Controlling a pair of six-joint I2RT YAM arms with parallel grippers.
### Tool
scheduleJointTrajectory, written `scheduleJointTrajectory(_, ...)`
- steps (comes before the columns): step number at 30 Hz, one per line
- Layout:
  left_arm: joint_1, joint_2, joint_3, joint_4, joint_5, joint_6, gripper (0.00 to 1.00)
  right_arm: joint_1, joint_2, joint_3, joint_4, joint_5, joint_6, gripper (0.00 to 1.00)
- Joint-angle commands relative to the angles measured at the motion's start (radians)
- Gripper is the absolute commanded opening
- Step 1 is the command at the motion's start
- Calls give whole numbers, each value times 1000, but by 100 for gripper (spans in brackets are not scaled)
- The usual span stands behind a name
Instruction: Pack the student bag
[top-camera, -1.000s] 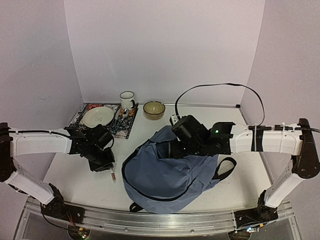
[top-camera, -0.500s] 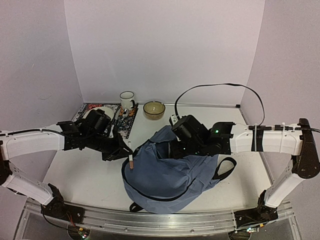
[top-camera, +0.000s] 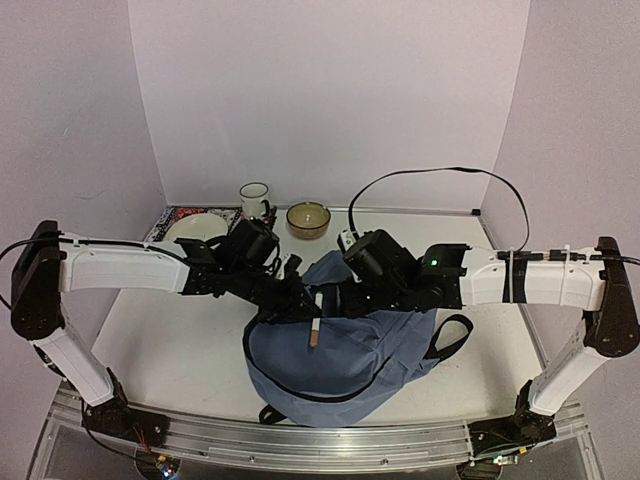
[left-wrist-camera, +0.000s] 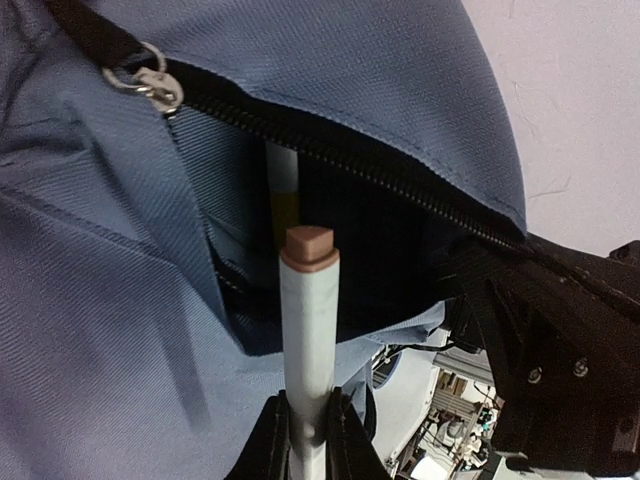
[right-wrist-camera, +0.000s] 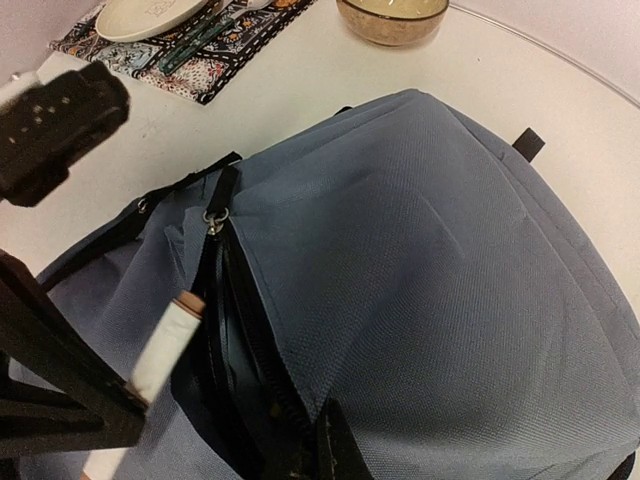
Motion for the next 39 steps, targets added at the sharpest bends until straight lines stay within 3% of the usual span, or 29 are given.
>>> scheduleJointTrajectory(1,-3,67,82,56,60,19,0,10,-40,50,35,-23,-7,0)
scheduleJointTrajectory(8,11,176,173,58,52,20,0,10,-46,51,37,-43,-7,0)
scheduleJointTrajectory(21,65,256,264,55,-172,33,0,24,-71,22,64,-109,-6,0)
scheduleJointTrajectory(29,39,313,295,55,-315,73,1,29,-58,28,74,-143,-13,0)
scheduleJointTrajectory(35,-9,314,301,22,-539,110,6,32,-51,30,112,-170,-10,0)
scheduleJointTrajectory(39,-14,312,301,23,-556,52,6,33,-38,36,119,-182,-8,0)
